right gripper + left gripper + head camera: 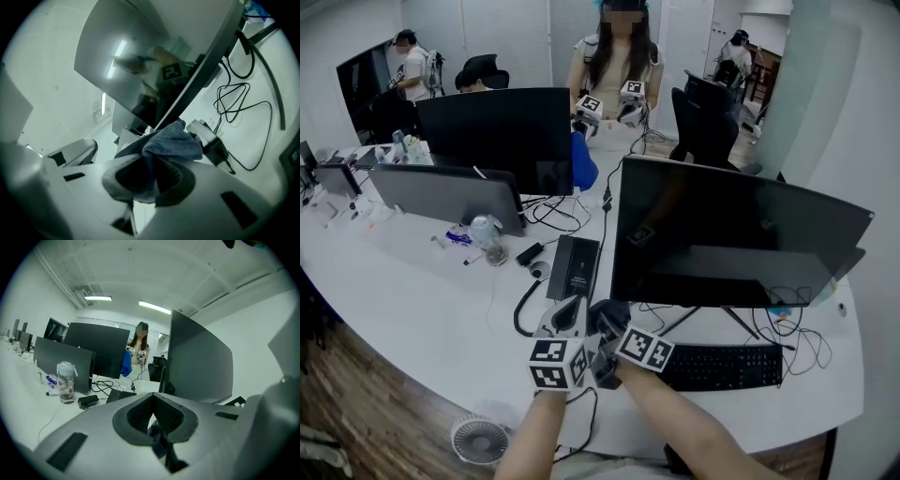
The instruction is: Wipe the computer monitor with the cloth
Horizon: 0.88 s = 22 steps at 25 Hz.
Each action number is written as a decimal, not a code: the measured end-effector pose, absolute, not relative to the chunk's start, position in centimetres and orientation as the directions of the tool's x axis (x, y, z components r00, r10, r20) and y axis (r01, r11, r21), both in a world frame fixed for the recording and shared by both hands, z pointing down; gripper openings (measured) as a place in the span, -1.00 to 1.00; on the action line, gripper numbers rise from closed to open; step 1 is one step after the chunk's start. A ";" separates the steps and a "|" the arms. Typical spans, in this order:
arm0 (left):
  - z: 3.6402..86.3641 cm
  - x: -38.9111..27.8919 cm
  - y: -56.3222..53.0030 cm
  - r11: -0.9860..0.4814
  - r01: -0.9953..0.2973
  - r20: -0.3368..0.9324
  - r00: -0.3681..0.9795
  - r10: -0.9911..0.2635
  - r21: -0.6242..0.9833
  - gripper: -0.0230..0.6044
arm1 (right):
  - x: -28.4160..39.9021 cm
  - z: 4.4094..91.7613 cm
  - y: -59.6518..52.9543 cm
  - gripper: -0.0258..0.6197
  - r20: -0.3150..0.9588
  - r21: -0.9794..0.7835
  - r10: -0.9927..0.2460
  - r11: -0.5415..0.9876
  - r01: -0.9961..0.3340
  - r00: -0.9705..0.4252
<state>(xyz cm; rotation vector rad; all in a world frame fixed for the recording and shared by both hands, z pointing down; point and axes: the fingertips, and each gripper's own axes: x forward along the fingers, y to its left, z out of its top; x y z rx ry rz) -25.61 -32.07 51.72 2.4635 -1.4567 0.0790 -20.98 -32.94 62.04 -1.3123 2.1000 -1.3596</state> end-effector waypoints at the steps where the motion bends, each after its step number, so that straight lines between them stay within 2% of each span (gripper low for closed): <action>1: 51.7 -25.8 -32.0 -0.452 -0.868 0.186 0.488 -0.853 0.207 -0.90 | -21.4 62.0 -32.9 -0.74 0.206 -0.840 -0.815 0.137 -0.526 -0.542; 10: 51.2 -26.9 -31.6 -0.429 -0.880 0.178 0.464 -0.868 0.204 -0.90 | -24.3 60.9 -33.3 -0.74 0.215 -0.795 -0.739 0.248 -0.554 -0.639; 22: 49.9 -27.4 -31.8 -0.423 -0.883 0.160 0.455 -0.876 0.202 -0.90 | -22.4 58.8 -34.7 -0.74 0.203 -0.780 -0.769 0.246 -0.575 -0.605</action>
